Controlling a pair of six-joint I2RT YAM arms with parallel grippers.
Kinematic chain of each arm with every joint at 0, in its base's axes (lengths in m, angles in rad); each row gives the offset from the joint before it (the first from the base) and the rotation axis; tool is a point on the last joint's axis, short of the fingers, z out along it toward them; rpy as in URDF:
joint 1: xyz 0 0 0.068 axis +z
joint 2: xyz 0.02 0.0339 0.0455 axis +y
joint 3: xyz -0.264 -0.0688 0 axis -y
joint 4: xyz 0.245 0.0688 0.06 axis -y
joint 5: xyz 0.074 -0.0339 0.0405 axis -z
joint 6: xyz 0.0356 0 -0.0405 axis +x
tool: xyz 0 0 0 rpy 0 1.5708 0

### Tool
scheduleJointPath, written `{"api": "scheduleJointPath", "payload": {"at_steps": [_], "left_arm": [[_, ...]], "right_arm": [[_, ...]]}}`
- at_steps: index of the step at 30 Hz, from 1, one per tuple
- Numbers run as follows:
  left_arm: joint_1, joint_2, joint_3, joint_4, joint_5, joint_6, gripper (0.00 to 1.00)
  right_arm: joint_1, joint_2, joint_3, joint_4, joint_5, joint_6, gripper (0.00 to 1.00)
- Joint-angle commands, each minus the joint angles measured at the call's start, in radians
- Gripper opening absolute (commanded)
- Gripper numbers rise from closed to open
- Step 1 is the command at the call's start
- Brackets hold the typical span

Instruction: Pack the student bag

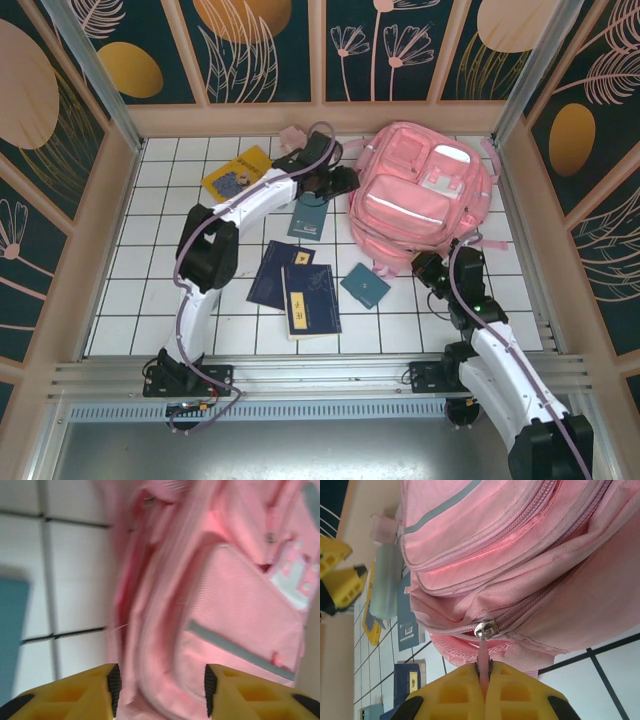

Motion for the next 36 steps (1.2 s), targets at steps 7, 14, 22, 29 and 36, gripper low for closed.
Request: {"api": "scheduleJointPath", "payload": {"at_steps": [7, 14, 22, 29, 36], "left_arm": [[-0.047, -0.214, -0.356, 0.233, 0.137, -0.196, 0.59], [-0.114, -0.190, -0.333, 0.230, 0.157, -0.322, 0.62], [-0.119, -0.113, -0.352, 0.236, 0.225, -0.406, 0.59], [-0.121, -0.062, -0.321, 0.262, 0.252, -0.417, 0.48], [-0.121, -0.021, -0.283, 0.279, 0.254, -0.426, 0.25]], "right_arm": [[0.030, 0.093, -0.028, 0.262, -0.066, 0.139, 0.00], [0.132, 0.182, 0.026, 0.314, -0.010, 0.160, 0.00], [0.179, 0.189, 0.060, 0.296, 0.026, 0.157, 0.00], [0.200, 0.187, 0.047, 0.305, 0.035, 0.163, 0.00], [0.205, 0.184, 0.058, 0.259, 0.049, 0.115, 0.00]]}}
